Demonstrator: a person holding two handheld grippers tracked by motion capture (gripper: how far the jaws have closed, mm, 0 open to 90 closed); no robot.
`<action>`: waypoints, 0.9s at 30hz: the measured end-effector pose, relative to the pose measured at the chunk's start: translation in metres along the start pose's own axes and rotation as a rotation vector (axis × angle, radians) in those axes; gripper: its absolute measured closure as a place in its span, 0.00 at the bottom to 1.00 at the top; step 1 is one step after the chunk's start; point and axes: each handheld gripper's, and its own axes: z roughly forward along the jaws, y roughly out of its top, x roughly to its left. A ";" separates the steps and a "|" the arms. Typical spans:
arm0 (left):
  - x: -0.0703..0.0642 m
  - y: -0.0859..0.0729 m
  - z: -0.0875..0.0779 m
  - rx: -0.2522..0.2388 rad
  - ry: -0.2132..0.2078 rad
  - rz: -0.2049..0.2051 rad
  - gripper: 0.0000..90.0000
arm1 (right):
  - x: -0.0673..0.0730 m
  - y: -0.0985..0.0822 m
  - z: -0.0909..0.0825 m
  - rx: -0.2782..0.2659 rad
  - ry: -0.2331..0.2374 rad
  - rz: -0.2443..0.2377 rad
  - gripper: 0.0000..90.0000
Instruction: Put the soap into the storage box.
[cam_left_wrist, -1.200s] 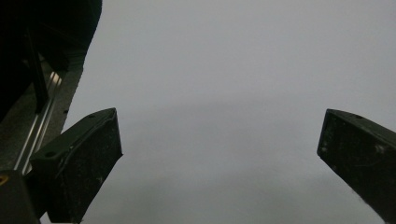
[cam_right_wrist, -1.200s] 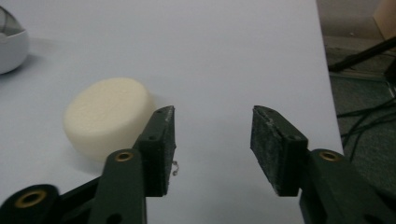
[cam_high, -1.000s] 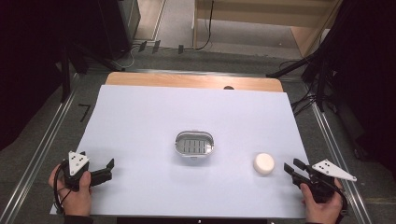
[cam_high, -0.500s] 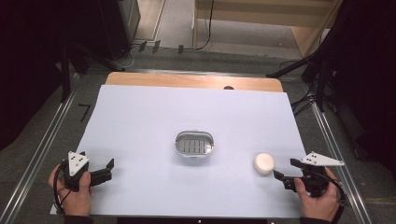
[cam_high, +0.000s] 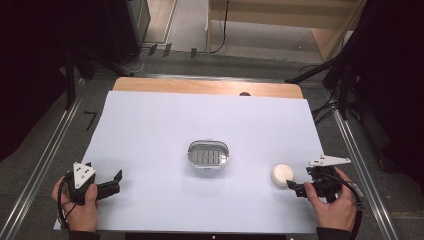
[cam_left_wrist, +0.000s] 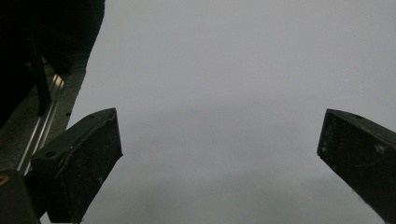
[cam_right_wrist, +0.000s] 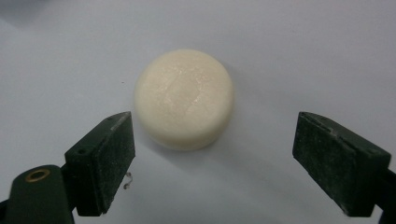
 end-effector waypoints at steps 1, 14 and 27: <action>0.000 0.000 0.000 0.001 0.000 0.000 0.00 | 0.001 0.002 0.002 0.016 -0.006 0.008 0.15; 0.000 0.000 0.000 0.001 0.000 0.000 0.00 | 0.008 0.024 0.028 0.162 0.007 0.006 0.15; 0.000 0.000 0.000 0.000 -0.001 0.001 0.00 | 0.016 0.028 0.041 0.186 0.001 0.001 0.16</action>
